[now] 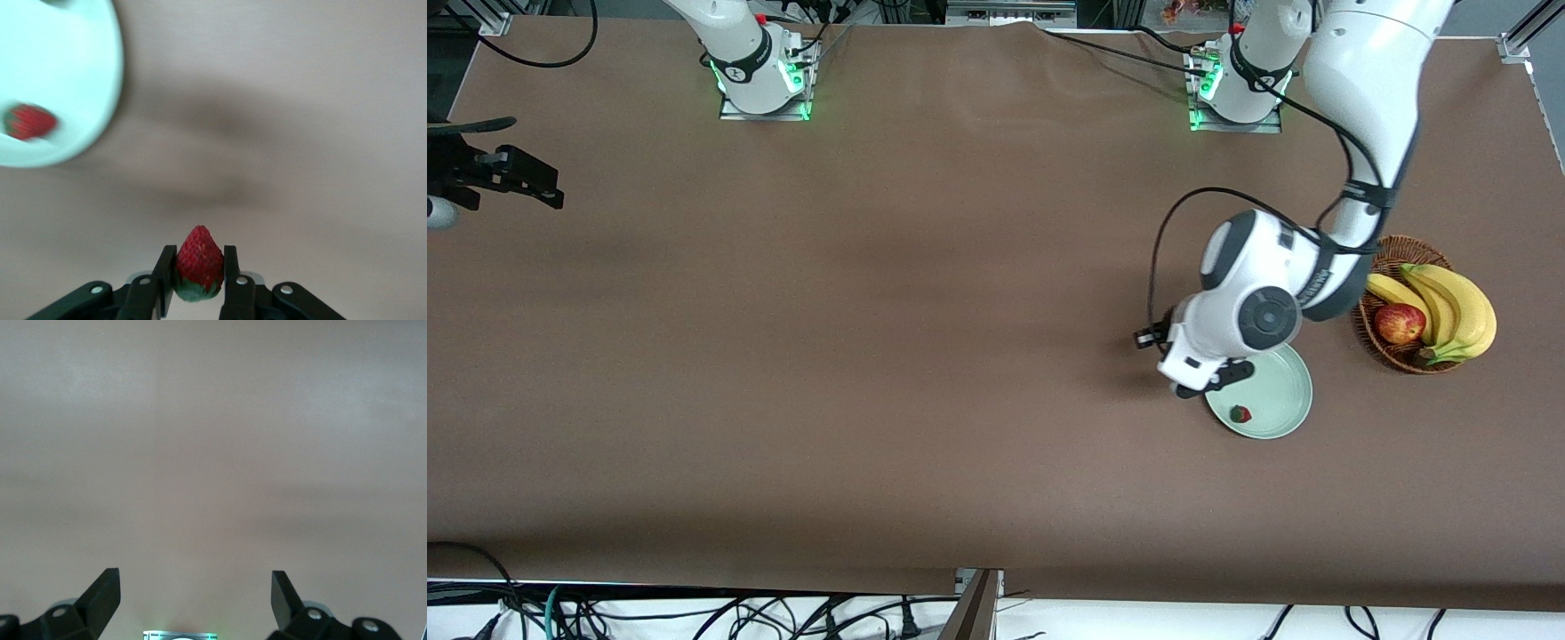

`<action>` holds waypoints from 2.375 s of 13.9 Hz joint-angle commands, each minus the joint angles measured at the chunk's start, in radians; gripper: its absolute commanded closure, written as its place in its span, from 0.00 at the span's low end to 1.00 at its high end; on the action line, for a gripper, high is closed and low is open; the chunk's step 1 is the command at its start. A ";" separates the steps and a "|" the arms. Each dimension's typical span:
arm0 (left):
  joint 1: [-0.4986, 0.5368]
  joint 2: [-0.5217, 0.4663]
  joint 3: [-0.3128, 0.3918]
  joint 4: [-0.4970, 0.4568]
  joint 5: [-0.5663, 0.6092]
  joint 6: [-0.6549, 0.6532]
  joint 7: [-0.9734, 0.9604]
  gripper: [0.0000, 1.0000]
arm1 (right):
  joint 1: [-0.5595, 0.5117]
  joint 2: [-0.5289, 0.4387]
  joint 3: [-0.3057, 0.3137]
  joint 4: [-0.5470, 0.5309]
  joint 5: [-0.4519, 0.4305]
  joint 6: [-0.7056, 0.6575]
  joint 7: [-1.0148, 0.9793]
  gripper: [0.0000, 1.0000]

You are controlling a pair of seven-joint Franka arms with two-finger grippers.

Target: Collect all strawberries into plate

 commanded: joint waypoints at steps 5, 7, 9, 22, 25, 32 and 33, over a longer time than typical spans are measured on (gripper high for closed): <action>0.207 -0.048 -0.012 -0.101 0.098 0.060 0.328 0.99 | 0.005 0.012 -0.005 0.033 0.015 -0.021 0.015 0.00; 0.214 -0.043 -0.010 -0.164 0.130 0.175 0.329 0.99 | 0.008 0.012 -0.004 0.034 0.014 -0.018 0.018 0.00; 0.231 -0.034 -0.012 -0.191 0.161 0.230 0.334 0.95 | 0.009 0.023 -0.004 0.037 0.014 -0.015 0.015 0.00; 0.280 -0.274 -0.023 -0.167 0.141 -0.062 0.472 0.00 | 0.009 0.024 -0.002 0.037 0.015 -0.014 0.021 0.00; 0.284 -0.460 -0.012 -0.164 0.054 -0.145 0.471 0.00 | 0.009 0.026 -0.004 0.037 0.015 -0.014 0.021 0.00; 0.332 -0.575 -0.010 0.106 0.002 -0.556 0.446 0.00 | 0.004 0.024 -0.005 0.039 0.015 -0.014 0.020 0.00; 0.333 -0.592 -0.009 0.108 0.006 -0.567 0.448 0.00 | 0.005 0.026 -0.005 0.037 0.015 -0.014 0.020 0.00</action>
